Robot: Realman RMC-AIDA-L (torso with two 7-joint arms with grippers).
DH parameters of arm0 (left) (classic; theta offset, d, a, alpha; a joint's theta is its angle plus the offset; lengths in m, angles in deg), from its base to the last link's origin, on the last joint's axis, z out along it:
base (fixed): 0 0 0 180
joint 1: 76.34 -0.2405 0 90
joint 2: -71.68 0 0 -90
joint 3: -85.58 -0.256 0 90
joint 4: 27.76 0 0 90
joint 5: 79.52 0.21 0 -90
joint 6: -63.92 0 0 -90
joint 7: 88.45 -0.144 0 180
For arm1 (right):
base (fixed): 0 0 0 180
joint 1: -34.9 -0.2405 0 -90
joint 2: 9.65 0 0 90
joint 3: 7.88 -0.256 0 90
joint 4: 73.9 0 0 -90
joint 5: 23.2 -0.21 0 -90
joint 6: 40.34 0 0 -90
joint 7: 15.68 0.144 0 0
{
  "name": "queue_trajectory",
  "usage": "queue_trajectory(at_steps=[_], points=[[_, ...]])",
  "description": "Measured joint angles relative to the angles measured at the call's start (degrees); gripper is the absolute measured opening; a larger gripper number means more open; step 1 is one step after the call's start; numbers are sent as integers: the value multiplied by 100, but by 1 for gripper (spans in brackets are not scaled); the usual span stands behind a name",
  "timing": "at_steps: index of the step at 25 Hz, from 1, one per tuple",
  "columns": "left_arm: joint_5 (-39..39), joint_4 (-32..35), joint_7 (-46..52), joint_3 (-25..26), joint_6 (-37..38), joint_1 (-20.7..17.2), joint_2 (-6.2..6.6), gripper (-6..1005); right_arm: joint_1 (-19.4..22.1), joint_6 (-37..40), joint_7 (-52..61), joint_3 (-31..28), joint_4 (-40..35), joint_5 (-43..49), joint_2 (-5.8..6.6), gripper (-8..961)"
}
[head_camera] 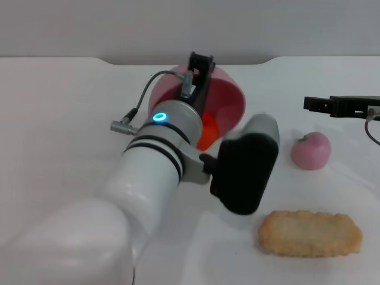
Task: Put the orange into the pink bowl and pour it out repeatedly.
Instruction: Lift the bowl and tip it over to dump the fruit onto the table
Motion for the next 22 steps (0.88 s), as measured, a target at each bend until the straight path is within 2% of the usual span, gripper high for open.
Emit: queue_trajectory(at_steps=[7,22], points=[[871,-125,-103,-197,-25,-96,6,45,-23,-13,16,45,35,1,0,600],[1627,-377,-103,-391,-20,-133,-7,45,-29,-81,15,79,11,1,-8,617]])
